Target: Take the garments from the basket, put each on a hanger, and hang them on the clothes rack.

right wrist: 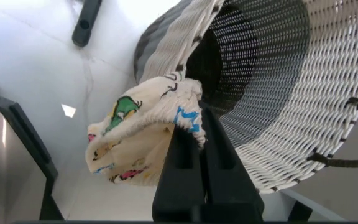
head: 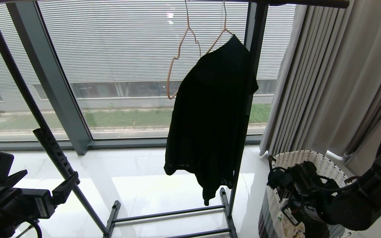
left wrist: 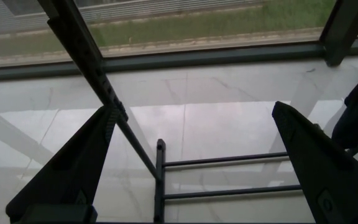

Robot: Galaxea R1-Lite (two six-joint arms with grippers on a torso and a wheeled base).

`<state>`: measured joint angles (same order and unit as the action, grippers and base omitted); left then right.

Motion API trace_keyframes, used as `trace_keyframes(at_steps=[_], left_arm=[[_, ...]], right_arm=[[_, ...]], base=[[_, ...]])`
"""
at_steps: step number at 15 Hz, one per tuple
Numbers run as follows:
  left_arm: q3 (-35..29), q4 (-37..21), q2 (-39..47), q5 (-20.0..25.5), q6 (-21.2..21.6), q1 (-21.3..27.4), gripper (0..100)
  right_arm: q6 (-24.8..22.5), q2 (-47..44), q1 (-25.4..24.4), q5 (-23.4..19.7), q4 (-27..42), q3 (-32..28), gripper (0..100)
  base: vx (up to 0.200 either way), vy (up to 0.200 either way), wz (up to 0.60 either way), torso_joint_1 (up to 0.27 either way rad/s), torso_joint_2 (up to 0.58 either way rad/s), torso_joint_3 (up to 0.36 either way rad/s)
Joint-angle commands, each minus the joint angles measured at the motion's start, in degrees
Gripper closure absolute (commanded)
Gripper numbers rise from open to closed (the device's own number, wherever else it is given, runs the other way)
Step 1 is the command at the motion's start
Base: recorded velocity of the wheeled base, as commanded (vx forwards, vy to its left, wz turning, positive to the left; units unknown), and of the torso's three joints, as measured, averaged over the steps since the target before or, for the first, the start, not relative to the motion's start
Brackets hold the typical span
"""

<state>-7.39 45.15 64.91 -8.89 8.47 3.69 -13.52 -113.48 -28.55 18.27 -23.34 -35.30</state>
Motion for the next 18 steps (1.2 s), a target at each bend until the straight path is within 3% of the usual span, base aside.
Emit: trace_keyframes(at_steps=[1,5,11,14,18], left_arm=[[0.18,0.02,-0.32,-0.17,0.58,0.09,0],[0.09,0.02,-0.67,0.01,0.58,0.09,0],[-0.08,0.20,-2.16,0.89,0.05,2.11,0],[-0.26,0.20,-3.57,6.78,0.14,11.86,0],[-3.51,0.11,2.50,6.51,-4.34,27.95,0]], right_arm=[[-0.02,10.39,-0.10,-2.28,13.15,-13.48,100],[-0.02,14.34,-3.09,-2.28,25.54,-27.36,100],[0.16,14.96,-7.40,-6.58,30.20,-37.73,100],[0.95,16.01,-11.26,-7.55,30.38,-38.35,100],[4.64,18.03,-15.66,-7.73,30.38,-38.35,100]], base=[[-0.200,0.000,0.00,0.022,0.01,-0.002],[-0.200,0.000,0.00,-0.002,0.00,0.001],[-0.167,0.000,0.00,0.001,0.00,0.000],[0.000,0.000,0.00,0.000,0.00,0.000],[0.000,0.000,0.00,0.000,0.00,0.000]])
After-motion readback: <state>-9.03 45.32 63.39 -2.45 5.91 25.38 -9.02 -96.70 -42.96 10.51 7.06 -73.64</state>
